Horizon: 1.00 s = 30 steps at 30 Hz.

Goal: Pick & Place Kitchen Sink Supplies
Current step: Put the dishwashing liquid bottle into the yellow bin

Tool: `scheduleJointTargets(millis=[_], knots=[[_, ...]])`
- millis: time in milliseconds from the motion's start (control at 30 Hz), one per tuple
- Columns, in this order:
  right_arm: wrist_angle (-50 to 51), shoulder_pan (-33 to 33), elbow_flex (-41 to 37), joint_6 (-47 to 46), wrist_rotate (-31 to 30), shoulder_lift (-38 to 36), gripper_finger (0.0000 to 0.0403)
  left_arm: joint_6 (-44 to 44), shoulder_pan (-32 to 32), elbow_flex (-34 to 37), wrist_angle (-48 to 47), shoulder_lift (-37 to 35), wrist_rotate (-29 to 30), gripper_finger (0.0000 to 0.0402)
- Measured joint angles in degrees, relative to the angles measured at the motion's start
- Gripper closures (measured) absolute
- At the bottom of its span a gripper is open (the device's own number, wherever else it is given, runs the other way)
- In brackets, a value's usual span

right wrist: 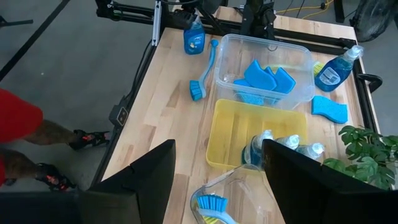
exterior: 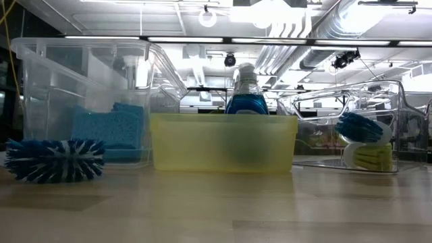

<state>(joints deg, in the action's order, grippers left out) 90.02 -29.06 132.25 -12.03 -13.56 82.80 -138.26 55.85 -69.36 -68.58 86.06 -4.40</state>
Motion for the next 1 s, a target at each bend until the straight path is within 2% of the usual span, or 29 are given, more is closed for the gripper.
scheduleJointTargets(millis=[300,467,1000], knots=[[0.0,0.0,0.0,-0.94,0.0,0.0,0.0171,0.48,-0.07,-0.23,0.92,0.04,1.23,0.022],[0.0,0.01,0.0,-0.87,0.0,0.0,0.0171,0.43,-0.82,-0.33,1.09,0.04,5.35,0.022],[0.0,0.02,0.0,-1.05,0.0,0.0,0.0171,-1.06,-0.78,-0.33,3.01,-0.22,5.23,0.022]])
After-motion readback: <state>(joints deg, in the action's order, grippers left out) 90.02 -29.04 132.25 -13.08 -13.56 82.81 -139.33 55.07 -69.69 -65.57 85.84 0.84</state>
